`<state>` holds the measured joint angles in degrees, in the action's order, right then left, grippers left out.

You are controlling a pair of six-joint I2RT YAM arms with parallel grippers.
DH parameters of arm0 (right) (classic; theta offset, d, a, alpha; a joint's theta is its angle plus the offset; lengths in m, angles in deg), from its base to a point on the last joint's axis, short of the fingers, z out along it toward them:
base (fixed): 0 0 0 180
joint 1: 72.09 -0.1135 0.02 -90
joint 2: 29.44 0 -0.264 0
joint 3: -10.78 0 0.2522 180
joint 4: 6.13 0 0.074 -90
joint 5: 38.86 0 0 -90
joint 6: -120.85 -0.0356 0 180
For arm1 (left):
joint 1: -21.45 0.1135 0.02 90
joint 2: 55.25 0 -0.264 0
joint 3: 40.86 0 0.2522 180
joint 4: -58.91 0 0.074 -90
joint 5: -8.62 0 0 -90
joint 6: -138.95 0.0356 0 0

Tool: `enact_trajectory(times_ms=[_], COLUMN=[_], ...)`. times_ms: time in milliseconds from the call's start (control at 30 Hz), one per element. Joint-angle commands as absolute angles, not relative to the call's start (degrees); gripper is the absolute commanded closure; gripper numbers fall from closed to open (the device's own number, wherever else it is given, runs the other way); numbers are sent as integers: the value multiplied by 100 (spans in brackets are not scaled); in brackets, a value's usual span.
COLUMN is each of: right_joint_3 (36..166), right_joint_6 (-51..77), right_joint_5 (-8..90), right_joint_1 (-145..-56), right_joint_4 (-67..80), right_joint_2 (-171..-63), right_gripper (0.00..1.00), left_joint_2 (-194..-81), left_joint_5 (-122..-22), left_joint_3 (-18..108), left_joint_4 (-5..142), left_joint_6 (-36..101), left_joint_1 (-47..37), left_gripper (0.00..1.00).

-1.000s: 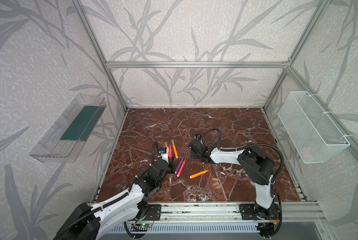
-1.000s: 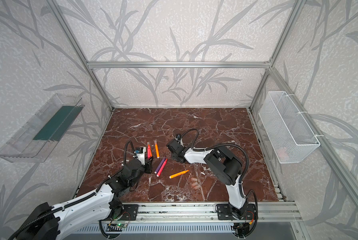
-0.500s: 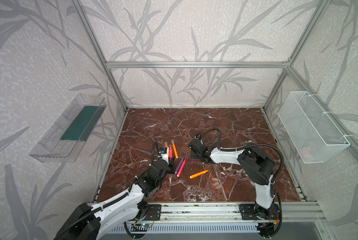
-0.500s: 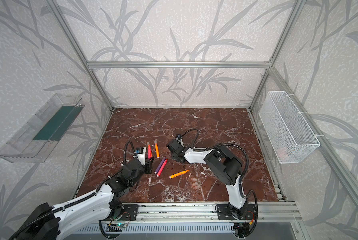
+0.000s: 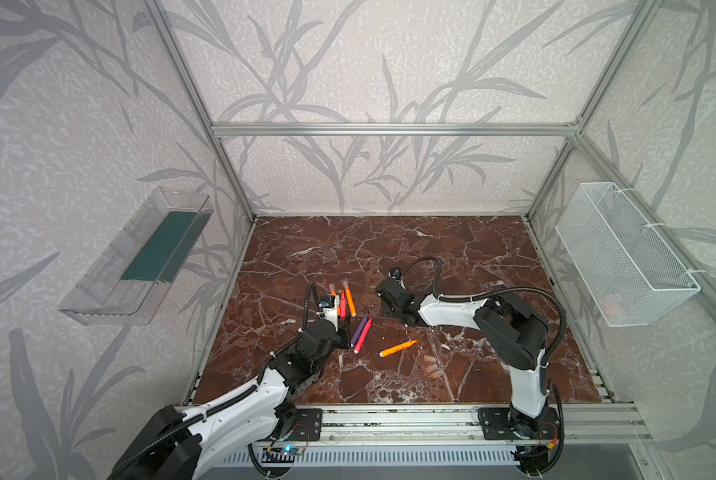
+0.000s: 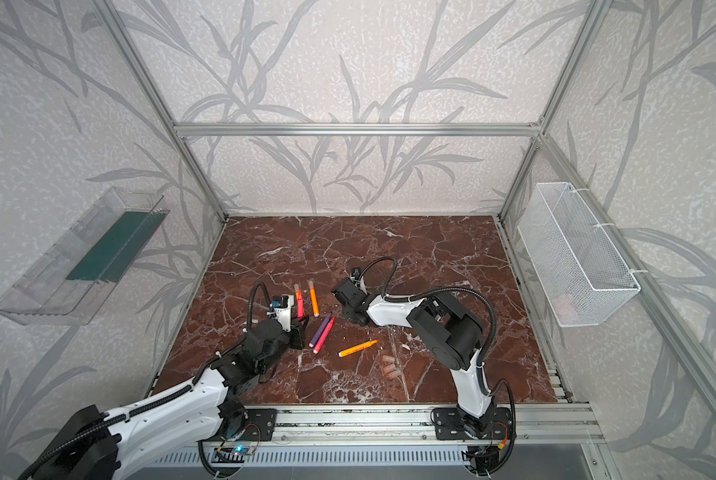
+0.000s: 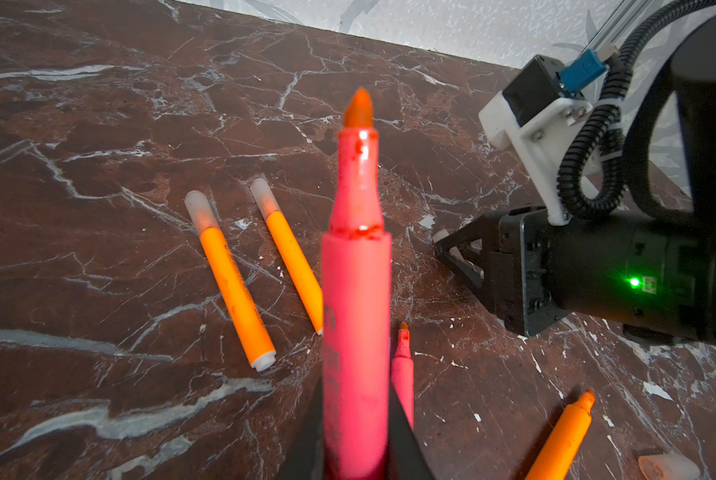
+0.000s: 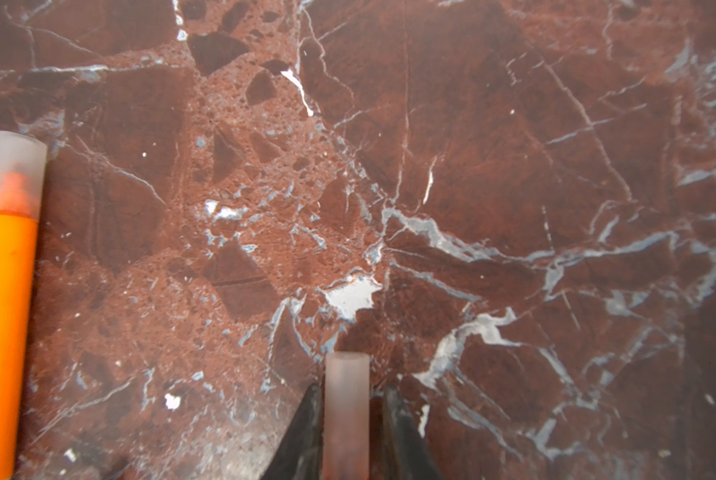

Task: Insert the pens into the pen caps
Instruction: 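Close the right gripper on the translucent cap and lift it, then carry the cap with the right gripper above the pink highlighter tip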

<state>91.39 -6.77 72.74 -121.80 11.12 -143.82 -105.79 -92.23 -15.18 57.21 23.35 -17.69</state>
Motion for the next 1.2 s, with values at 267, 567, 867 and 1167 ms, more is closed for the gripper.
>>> enact_trajectory(times_ms=[267, 567, 867, 1167], right_joint_3=[9344, 9442, 8911, 7353], right_joint_6=[-720, -694, -659, -728], right_joint_5=[7304, 7237, 7255, 7187], right_joint_1=[-12148, -12138, -12131, -12115], right_joint_4=[1440, 1465, 1138, -119], right_joint_2=[-14732, -14791, -13821, -11786], right_gripper=[75, 86, 96, 100], left_joint_2=[-10569, -10672, -10824, -11064], left_joint_5=[-9149, -9044, -8360, -7189], left_joint_3=[-1526, -1497, -1497, -1504], left_joint_4=[5592, 5545, 5203, 4514], left_joint_6=[2243, 2252, 2329, 2274], left_joint_1=[-1734, -1733, -1738, -1741], left_gripper=[100, 100, 100, 100])
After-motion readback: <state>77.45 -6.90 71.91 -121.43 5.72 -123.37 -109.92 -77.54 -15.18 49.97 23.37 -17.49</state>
